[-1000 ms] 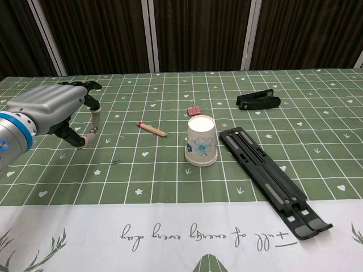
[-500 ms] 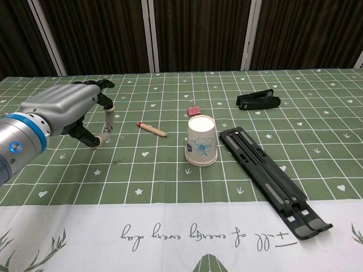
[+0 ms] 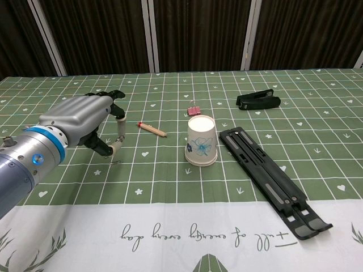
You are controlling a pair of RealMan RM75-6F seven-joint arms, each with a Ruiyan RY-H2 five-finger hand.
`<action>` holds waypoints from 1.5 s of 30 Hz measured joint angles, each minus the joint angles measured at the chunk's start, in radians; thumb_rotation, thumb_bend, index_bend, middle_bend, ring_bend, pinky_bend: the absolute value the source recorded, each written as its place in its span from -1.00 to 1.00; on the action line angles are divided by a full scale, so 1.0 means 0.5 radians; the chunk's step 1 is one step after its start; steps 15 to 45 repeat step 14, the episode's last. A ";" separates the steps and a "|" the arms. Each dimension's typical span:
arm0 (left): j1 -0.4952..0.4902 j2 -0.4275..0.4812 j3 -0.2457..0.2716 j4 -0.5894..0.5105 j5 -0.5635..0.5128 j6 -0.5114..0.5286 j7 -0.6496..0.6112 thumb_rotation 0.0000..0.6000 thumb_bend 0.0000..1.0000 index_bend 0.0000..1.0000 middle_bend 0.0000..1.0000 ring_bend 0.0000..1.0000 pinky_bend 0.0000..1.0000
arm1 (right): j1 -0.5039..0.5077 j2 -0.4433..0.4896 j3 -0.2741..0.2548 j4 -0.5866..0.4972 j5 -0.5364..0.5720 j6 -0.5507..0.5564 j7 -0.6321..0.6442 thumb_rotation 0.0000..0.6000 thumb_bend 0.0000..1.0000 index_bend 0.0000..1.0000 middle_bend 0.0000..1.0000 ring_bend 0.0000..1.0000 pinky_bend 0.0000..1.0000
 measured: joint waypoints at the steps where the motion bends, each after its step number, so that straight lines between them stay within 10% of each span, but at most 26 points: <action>1: 0.000 -0.011 0.002 0.012 0.012 -0.001 -0.015 1.00 -0.24 0.15 -1.00 -1.00 -1.00 | 0.000 0.000 0.000 0.000 0.000 0.000 0.000 1.00 -0.96 -0.79 -1.00 -1.00 -0.94; 45: 0.012 -0.125 -0.020 0.150 0.067 -0.022 -0.113 1.00 -0.24 0.16 -1.00 -1.00 -1.00 | 0.001 0.002 0.001 0.000 0.002 -0.005 0.003 1.00 -0.96 -0.79 -1.00 -1.00 -0.94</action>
